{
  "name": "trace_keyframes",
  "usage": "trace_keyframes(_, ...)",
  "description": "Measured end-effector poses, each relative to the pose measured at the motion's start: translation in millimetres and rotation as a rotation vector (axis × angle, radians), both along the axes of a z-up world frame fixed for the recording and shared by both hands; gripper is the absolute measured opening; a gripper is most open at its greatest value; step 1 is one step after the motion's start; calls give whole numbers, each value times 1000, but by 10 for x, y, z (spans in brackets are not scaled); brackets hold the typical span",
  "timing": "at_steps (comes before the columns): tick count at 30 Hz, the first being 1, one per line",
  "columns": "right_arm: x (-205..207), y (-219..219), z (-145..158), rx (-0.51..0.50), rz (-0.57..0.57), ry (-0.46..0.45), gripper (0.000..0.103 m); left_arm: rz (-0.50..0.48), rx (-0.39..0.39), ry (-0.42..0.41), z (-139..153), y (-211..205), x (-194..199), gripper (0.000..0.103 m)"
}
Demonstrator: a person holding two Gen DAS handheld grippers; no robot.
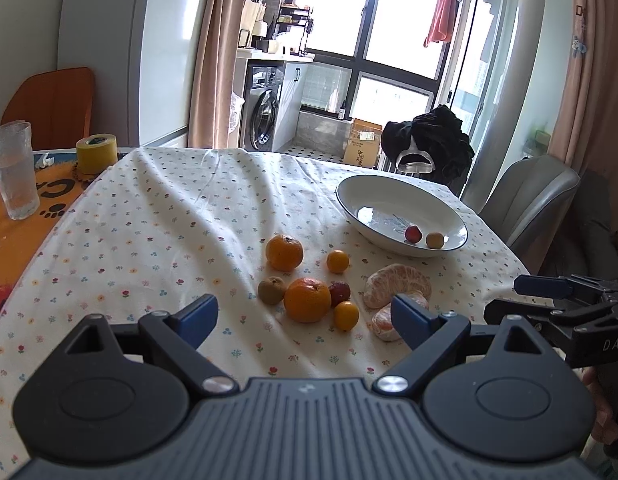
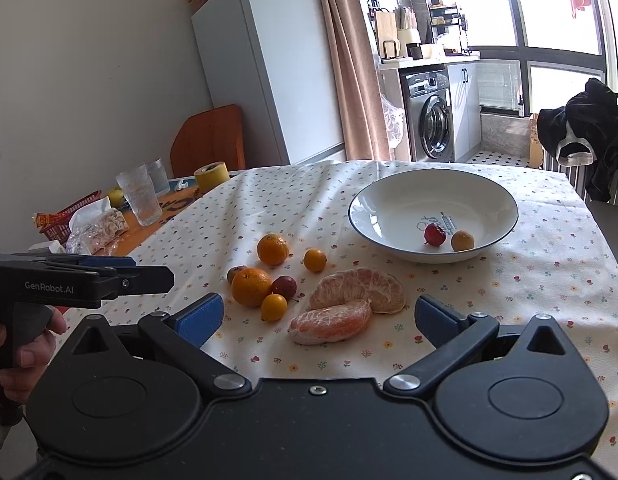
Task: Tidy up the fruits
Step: 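Withdraw both open tools from the bowl back toward the remaining fruit, then grasp a peeled tangerine half with the right tool while the left tool grasps the large orange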
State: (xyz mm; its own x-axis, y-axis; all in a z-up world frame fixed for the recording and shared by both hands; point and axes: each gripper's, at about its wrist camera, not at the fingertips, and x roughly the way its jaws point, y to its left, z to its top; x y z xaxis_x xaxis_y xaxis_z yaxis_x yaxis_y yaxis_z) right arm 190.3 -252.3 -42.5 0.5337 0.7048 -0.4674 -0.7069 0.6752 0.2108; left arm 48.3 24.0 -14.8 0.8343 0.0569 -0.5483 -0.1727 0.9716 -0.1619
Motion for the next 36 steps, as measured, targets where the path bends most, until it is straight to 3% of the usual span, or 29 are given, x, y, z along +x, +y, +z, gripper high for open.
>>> trace_keyframes(12,124,205,-207,-74,27,10,103,-28,1,25,-187,47,157,88)
trace_keyframes(18,206,356,-325,-132,53,2,103,-56,-4,47,-286,57,292,78)
trace_keyframes(25,318,426,-421,-141,71,15,103,-65,-31,79,-405,108,455,59)
trace_keyframes(33,387,523,-464,-136,107,28,101,-64,-58,103,-501,161,577,50)
trace_keyframes(36,393,584,-501,-155,110,27,95,-64,-61,107,-516,172,593,49)
